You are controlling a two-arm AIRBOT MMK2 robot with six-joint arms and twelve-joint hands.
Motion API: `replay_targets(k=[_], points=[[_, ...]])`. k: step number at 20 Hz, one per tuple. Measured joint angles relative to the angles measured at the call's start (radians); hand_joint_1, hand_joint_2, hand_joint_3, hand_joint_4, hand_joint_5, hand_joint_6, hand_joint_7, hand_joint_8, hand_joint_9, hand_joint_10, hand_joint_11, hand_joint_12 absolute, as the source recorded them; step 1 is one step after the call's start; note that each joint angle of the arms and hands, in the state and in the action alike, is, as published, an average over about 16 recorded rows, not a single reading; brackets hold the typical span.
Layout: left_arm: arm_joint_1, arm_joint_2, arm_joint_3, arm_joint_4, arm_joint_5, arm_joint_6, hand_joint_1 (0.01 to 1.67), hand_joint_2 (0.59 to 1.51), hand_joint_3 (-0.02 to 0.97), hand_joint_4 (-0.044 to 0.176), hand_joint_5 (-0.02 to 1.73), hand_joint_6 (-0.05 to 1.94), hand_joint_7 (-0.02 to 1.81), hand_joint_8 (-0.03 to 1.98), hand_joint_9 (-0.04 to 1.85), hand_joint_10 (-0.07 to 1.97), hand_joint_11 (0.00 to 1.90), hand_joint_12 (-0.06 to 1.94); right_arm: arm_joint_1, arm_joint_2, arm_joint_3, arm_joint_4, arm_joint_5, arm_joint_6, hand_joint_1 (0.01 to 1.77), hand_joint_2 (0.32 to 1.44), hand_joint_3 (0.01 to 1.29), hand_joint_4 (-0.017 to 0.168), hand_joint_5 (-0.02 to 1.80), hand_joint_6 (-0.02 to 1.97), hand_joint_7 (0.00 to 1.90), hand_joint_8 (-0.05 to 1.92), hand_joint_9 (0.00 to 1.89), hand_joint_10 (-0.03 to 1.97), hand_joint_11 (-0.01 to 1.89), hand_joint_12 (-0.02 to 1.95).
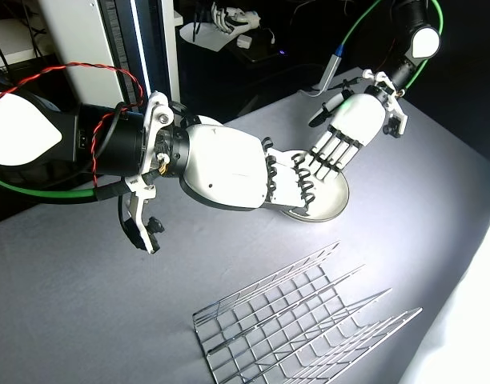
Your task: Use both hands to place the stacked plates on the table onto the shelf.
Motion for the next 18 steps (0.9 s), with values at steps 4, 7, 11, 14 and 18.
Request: replay_targets(k=[4,7,11,14,18], points=[[-0.006,-0.007,0.016,0.007,-0.003,0.002,0.02,1.222,0.019,0.004,-0.01,-0.02,-0.01,-0.01,0.01,0.01,0.01,-0.02,-0.001,0.000,0.000,-0.001,0.004,-0.001,0.02,1.36,0.01,-0.004,0.11,0.02,0.10,0.02,0.09,0.01,0.02,0.40],[-0.012,-0.011,0.027,0.013,-0.006,0.002,0.02,1.223,0.019,0.005,-0.01,-0.02,0.00,-0.01,0.01,0.01,0.01,-0.02,-0.003,0.000,0.000,-0.003,0.010,-0.001,0.02,1.36,0.01,-0.004,0.11,0.02,0.10,0.02,0.09,0.01,0.02,0.40],[-0.023,-0.015,0.041,0.021,-0.011,0.000,0.02,1.223,0.019,0.005,0.00,-0.01,0.00,-0.01,0.01,0.01,0.01,-0.02,-0.005,0.000,0.000,-0.006,0.022,-0.002,0.02,1.36,0.01,-0.004,0.11,0.02,0.10,0.02,0.09,0.01,0.02,0.41],[-0.029,-0.018,0.053,0.027,-0.017,-0.001,0.02,1.223,0.019,0.005,0.00,-0.01,0.01,-0.01,0.02,0.01,0.01,-0.02,-0.008,0.000,0.000,-0.011,0.032,-0.002,0.02,1.36,0.01,-0.004,0.11,0.02,0.10,0.02,0.09,0.01,0.02,0.42],[-0.032,-0.023,0.066,0.031,-0.025,-0.002,0.02,1.223,0.020,0.001,0.00,-0.01,0.01,-0.01,0.02,0.01,0.01,-0.02,-0.011,0.000,0.000,-0.023,0.051,-0.002,0.07,1.35,0.01,-0.003,0.10,0.02,0.09,0.02,0.08,0.01,0.02,0.39]])
